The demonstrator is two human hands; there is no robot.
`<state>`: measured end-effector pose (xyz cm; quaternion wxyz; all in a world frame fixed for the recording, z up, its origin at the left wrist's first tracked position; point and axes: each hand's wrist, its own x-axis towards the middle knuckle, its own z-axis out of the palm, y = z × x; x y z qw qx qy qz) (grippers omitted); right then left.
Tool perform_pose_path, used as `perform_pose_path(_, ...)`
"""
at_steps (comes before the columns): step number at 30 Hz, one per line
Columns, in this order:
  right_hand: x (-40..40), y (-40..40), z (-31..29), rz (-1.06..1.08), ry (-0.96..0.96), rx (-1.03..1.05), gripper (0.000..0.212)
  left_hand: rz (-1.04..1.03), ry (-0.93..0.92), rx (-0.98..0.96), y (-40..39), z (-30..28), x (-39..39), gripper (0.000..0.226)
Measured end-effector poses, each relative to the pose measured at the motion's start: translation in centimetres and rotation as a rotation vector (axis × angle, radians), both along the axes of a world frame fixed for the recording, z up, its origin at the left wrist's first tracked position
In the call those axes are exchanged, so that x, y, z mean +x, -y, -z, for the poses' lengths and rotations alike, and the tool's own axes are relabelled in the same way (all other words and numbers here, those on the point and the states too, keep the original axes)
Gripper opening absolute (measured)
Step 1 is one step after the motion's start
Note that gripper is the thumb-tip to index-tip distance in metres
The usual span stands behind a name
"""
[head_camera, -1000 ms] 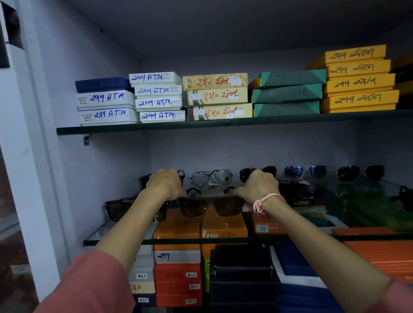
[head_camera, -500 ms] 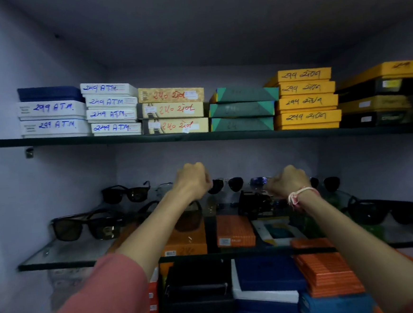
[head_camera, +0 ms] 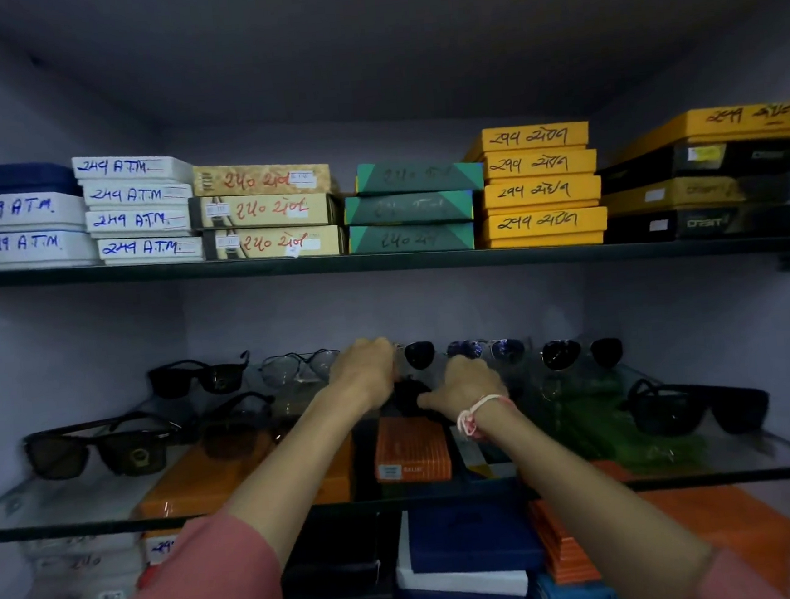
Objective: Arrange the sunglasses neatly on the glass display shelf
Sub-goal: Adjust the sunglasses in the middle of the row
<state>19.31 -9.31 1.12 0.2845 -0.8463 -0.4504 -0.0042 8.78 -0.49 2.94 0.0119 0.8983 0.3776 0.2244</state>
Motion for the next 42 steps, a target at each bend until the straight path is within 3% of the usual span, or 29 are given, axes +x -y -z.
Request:
perform_pose_path(7,2.0,6.1,-2.6,-0.16,-0.098,0.241,0.027,0.051,0.189,-0.049,2.0,-1.0,-3.3,0.041)
perform_pose_path(12,3.4,10.2,-3.5,-0.327,-0.212,0.223,0.025,0.23,0.549,-0.431,4.3,-1.9,-5.7,0.043)
perform_pose_path(20,3.2,11.4,-2.6,-0.292,-0.228,0.268,0.017,0.154,0.563,-0.722,7.0,-1.1,-6.7,0.026)
perform_pose_path(23,3.1,10.9,-2.3,-0.224,-0.178,0.338,0.016,0.114,0.575,-0.704,7.7,-1.1,-6.7,0.033)
perform_pose_path(25,3.1,10.4,-2.5,-0.174,-0.2,0.411,0.017,0.113,0.554,-0.647,8.1,-1.2,-6.7,0.025)
perform_pose_path(31,3.1,8.4,-2.6,-0.013,-0.401,0.527,0.026,-0.069,0.444,-0.192,8.7,-2.2,-6.3,0.021)
perform_pose_path(34,3.0,7.2,-2.5,0.004,-0.46,0.52,0.026,-0.124,0.441,-0.172,7.9,-2.6,-5.9,0.021)
perform_pose_path(40,2.2,5.3,-1.8,0.048,-0.233,0.494,0.019,-0.244,0.327,-0.151,4.1,-2.2,-4.7,0.041)
perform_pose_path(42,1.7,4.6,-1.7,0.033,-0.219,0.436,0.02,-0.271,0.279,-0.14,3.4,-2.0,-4.4,0.038)
